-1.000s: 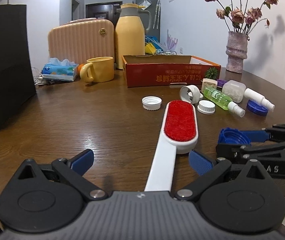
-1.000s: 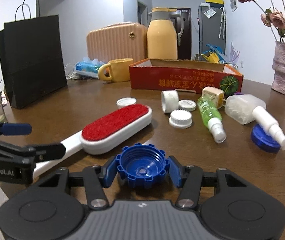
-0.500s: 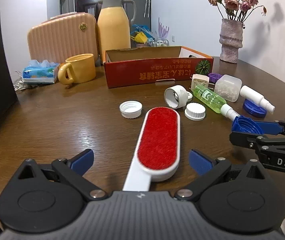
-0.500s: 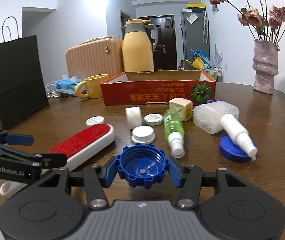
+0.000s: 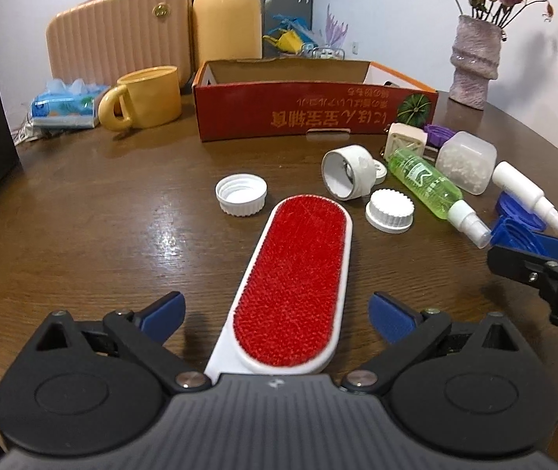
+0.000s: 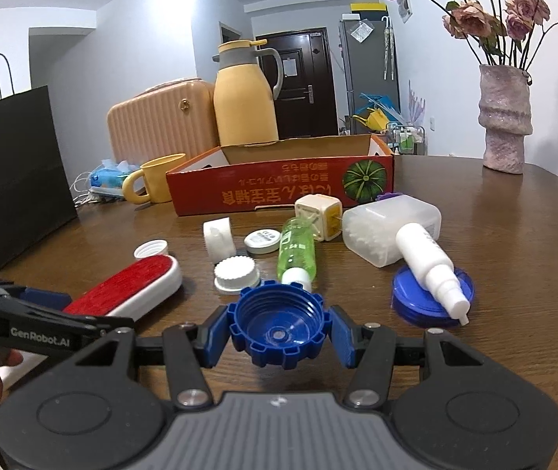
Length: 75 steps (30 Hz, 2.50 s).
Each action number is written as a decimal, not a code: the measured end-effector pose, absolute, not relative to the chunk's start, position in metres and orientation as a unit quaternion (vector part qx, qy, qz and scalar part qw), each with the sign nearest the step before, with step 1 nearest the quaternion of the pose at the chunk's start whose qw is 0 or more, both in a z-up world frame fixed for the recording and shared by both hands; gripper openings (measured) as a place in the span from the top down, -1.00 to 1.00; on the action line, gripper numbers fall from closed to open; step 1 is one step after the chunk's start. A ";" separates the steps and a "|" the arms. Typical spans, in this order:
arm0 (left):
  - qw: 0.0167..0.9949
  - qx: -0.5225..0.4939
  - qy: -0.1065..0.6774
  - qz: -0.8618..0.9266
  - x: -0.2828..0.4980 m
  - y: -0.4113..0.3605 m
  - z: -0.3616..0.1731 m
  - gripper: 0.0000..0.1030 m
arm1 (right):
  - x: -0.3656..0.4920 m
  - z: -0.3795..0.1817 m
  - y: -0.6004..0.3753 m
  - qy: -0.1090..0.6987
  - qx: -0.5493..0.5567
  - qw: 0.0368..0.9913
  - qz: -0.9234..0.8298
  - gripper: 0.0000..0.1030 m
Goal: Organize rigid objects
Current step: 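Grasp the red lint brush with the left gripper while the right gripper holds the blue cap, then carry the lint brush and blue cap over the cardboard box with both grippers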
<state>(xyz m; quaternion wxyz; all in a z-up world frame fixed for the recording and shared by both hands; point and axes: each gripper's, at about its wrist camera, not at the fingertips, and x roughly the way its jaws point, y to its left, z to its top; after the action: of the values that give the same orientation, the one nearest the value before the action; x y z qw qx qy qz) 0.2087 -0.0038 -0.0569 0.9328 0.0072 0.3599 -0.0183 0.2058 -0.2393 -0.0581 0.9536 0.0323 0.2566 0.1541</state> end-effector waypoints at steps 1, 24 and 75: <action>0.932 0.005 0.363 -0.017 0.210 -0.004 -0.058 -0.92 | 0.207 -0.058 -0.240 0.256 0.033 0.954 0.155 -0.04; 0.947 -0.006 0.321 -0.019 0.209 -0.017 -0.026 -0.10 | 0.215 -0.041 -0.253 0.236 0.032 0.957 0.163 -0.04; 0.968 -0.042 0.249 0.011 0.426 -0.034 0.054 -0.10 | 0.466 0.048 -0.251 0.206 -0.029 0.964 0.168 -0.04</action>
<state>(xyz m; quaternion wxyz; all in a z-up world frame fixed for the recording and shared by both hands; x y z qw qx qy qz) 0.4257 -0.0344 0.0539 0.9675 -0.0421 0.2491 0.0106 0.4659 -0.2514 0.0479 0.9636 -0.0293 0.2061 0.1676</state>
